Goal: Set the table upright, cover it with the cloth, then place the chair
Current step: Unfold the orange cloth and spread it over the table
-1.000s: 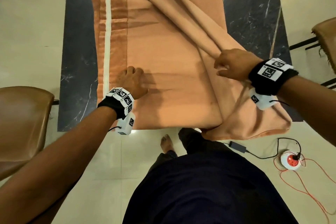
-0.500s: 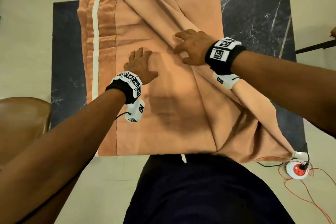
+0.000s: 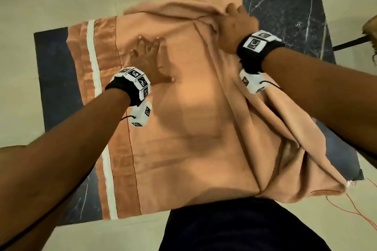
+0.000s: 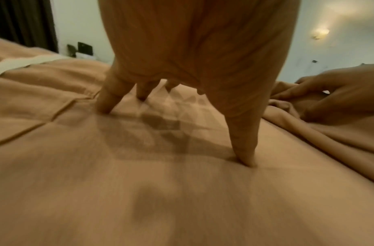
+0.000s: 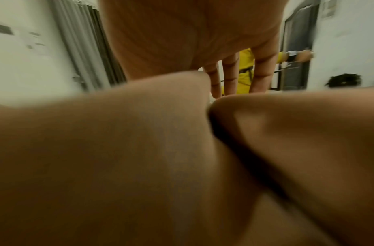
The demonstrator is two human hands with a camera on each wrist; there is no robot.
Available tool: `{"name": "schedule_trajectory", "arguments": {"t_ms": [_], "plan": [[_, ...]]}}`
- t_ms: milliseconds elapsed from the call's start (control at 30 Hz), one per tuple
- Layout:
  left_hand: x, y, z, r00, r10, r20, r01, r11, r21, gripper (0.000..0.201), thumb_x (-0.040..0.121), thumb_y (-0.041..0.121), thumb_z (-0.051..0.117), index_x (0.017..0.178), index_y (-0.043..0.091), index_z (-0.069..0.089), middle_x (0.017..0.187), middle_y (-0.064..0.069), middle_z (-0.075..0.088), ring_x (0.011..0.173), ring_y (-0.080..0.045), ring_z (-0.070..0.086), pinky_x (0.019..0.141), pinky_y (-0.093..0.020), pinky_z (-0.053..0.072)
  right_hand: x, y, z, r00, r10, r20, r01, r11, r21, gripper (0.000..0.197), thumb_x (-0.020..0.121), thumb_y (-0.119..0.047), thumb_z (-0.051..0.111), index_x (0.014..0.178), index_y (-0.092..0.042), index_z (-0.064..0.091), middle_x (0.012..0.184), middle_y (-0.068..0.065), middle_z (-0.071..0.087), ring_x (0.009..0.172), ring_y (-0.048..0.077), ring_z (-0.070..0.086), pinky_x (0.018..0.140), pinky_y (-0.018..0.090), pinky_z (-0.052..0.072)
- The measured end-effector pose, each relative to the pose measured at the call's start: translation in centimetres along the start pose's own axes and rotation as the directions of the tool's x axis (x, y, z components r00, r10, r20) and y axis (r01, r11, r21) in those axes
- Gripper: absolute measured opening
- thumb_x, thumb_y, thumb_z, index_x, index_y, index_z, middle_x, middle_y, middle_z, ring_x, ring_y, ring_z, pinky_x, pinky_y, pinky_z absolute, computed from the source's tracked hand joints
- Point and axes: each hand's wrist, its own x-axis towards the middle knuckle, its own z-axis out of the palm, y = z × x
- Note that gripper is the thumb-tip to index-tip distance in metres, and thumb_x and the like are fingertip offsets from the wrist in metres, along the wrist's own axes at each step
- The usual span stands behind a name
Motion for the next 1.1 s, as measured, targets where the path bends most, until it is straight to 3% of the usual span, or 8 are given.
{"name": "schedule_trajectory", "arguments": {"t_ms": [167,367,500,667,800,967,1033,1100], "plan": [[1.8,0.8,-1.1,0.994,-0.041,0.101,0.033,0.997,0.076,0.141,0.046,0.079,0.076,0.154,0.036,-0.004,0.160,-0.024,-0.008,0.141,-0.058,0.010,0.116,-0.061,0.016,0.4,9.6,0.1,0.934,0.342,0.106,-0.342,0.940,-0.017,0.058,0.095,-0.041,0.049,0.148,-0.019,0.040,0.150,0.021,0.032,0.139,0.045,0.029,0.104,0.062,0.037],[3.4,4.8,-2.2,0.992,0.122,-0.029,-0.121,0.992,0.041,0.110,0.054,0.064,0.082,0.145,0.037,0.026,0.161,-0.009,0.009,0.147,-0.039,0.007,0.107,-0.067,0.024,0.7,8.0,0.0,0.988,0.152,-0.009,-0.147,0.968,0.204,0.067,0.085,-0.046,0.052,0.149,-0.031,0.042,0.143,0.022,0.040,0.124,0.048,0.044,0.102,0.056,0.043],[5.8,7.3,-2.0,0.984,0.176,-0.001,-0.176,0.984,0.026,0.125,0.051,0.071,0.078,0.152,0.040,0.012,0.164,-0.003,-0.004,0.149,-0.038,-0.003,0.107,-0.073,0.018,3.1,5.7,-0.5,0.997,0.061,0.036,-0.068,0.974,0.216,0.067,0.088,-0.033,0.056,0.151,-0.042,0.035,0.155,0.021,0.026,0.128,0.051,0.043,0.110,0.054,0.040],[9.1,8.3,-2.0,0.984,0.174,0.050,-0.175,0.984,0.033,0.152,0.016,0.086,0.062,0.148,0.047,0.000,0.162,-0.015,-0.010,0.146,-0.049,-0.007,0.116,-0.063,0.007,3.5,7.6,-0.1,0.990,0.088,0.111,-0.106,0.981,0.165,0.065,0.094,-0.031,0.056,0.150,-0.052,0.030,0.134,0.021,0.040,0.113,0.053,0.053,0.100,0.049,0.045],[9.4,8.5,-2.4,0.984,0.165,0.071,-0.172,0.980,0.105,0.158,0.017,0.087,0.065,0.149,0.044,-0.009,0.161,-0.019,-0.014,0.144,-0.053,-0.008,0.117,-0.062,0.003,2.9,13.2,-1.1,0.968,0.229,0.106,-0.235,0.971,0.048,0.054,0.097,-0.021,0.049,0.148,-0.036,0.042,0.131,0.029,0.049,0.114,0.053,0.056,0.096,0.052,0.049],[8.8,8.7,-2.9,0.984,0.147,0.096,-0.157,0.982,0.102,0.153,0.031,0.080,0.077,0.150,0.043,-0.011,0.161,-0.015,-0.018,0.142,-0.055,-0.012,0.116,-0.065,0.003,-1.1,20.9,-2.2,0.830,0.556,-0.028,-0.551,0.828,0.103,0.064,0.079,-0.057,0.053,0.134,-0.024,0.050,0.119,0.018,0.062,0.104,0.047,0.063,0.080,0.048,0.053],[8.7,8.8,-2.9,0.984,0.142,0.112,-0.153,0.983,0.098,0.151,0.035,0.077,0.080,0.150,0.043,-0.012,0.161,-0.014,-0.019,0.142,-0.055,-0.013,0.115,-0.066,0.004,-2.1,21.1,-3.0,0.791,0.605,-0.095,-0.573,0.785,0.235,0.067,0.073,-0.066,0.055,0.126,-0.024,0.055,0.117,0.009,0.065,0.103,0.042,0.064,0.082,0.049,0.055],[8.7,8.9,-3.1,0.985,0.139,0.105,-0.150,0.983,0.109,0.153,0.031,0.079,0.078,0.150,0.043,-0.011,0.161,-0.015,-0.019,0.142,-0.055,-0.012,0.114,-0.068,0.006,-3.1,18.7,-4.2,0.818,0.553,-0.159,-0.490,0.815,0.310,0.048,0.083,-0.053,0.057,0.125,-0.029,0.060,0.120,0.012,0.058,0.103,0.042,0.061,0.088,0.049,0.052]]}}
